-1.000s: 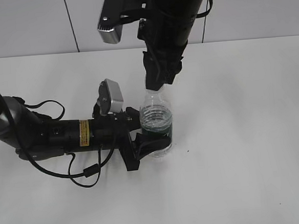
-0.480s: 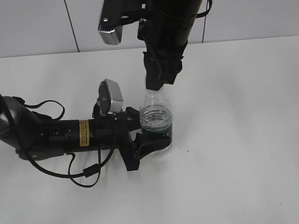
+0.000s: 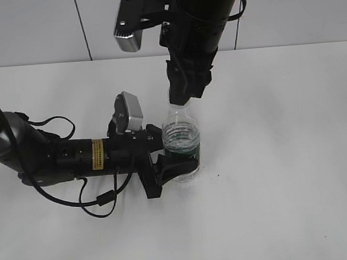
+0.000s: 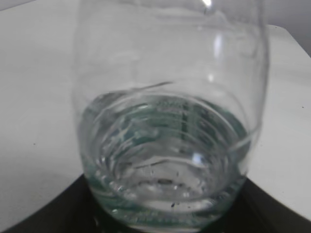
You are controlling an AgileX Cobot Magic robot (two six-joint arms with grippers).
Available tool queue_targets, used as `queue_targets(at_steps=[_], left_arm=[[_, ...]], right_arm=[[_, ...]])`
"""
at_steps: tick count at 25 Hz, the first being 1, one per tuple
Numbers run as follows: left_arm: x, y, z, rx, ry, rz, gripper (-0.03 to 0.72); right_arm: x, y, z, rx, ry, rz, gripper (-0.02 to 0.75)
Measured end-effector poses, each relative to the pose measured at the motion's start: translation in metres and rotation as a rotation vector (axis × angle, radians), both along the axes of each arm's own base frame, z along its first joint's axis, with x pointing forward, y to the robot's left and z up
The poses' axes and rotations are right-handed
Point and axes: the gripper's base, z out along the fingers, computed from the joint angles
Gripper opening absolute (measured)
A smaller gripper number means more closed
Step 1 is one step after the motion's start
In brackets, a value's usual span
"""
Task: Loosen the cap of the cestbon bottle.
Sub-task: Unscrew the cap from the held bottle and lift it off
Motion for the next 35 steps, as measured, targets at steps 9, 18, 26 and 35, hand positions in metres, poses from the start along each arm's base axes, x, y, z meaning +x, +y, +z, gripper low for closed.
queue_targets(at_steps=[9,18,26,35], left_arm=[[0.000,0.000,0.000,0.000,-0.001,-0.007,0.413],[-0.002,0.000,0.000,0.002,-0.007,-0.027,0.413],[-0.002,0.000,0.000,0.000,-0.006,-0.029,0.413],[-0.004,-0.001,0.000,0.005,-0.020,-0.057,0.413]], right_arm=[[0.000,0.000,0.000,-0.003,-0.001,0.002,0.350],[0.000,0.000,0.000,0.003,0.004,0.001,0.458],[0.001,0.001,0.010,0.036,0.033,-0.127,0.465],[-0.002,0.001,0.013,0.061,0.123,-0.343,0.465]])
